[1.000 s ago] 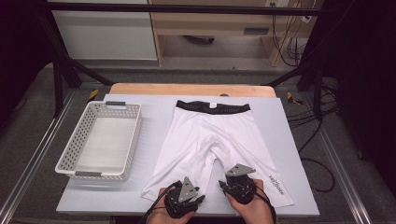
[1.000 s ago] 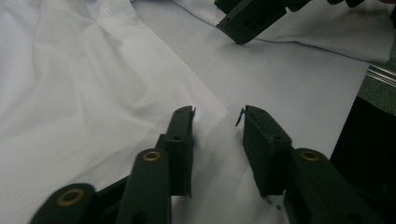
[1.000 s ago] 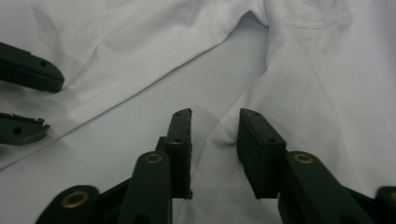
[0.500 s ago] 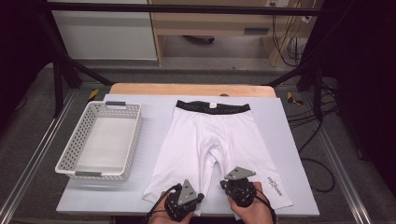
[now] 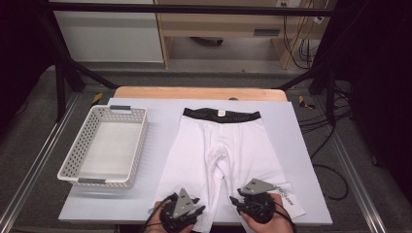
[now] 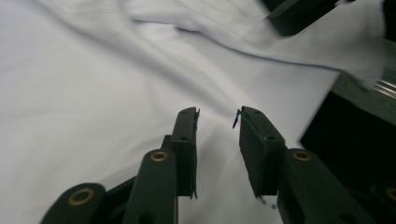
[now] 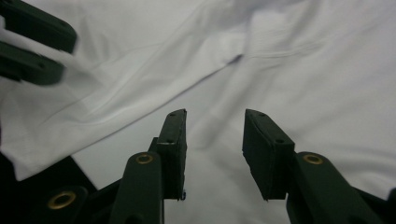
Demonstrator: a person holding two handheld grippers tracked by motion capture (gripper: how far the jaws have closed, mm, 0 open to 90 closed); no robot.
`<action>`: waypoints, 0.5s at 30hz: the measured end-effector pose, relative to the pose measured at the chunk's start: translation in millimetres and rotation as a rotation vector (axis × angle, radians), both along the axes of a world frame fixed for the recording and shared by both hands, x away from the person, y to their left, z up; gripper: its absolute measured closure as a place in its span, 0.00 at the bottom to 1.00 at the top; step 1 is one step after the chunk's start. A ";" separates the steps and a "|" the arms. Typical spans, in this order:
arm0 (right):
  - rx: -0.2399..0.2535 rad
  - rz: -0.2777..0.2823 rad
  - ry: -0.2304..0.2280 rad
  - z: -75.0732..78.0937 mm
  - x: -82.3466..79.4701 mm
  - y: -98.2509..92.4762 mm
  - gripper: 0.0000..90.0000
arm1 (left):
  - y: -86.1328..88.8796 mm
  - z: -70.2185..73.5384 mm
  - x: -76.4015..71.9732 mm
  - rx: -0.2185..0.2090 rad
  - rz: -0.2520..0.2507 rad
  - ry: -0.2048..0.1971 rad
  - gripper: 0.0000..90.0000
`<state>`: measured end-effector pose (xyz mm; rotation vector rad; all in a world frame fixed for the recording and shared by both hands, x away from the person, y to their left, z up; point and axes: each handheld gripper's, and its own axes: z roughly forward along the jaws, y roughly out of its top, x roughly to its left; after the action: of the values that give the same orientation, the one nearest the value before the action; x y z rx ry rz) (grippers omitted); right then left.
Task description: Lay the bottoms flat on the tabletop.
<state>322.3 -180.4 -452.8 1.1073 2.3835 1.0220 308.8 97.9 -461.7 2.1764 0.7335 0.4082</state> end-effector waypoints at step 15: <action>-0.005 -0.407 0.051 -14.3 -22.3 -140.0 0.60 | 92.2 -4.0 6.4 0.075 0.197 0.058 0.61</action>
<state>300.0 -320.4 -467.1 1.5482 2.0685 0.8517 315.1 190.1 -465.8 2.2009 0.9836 0.4818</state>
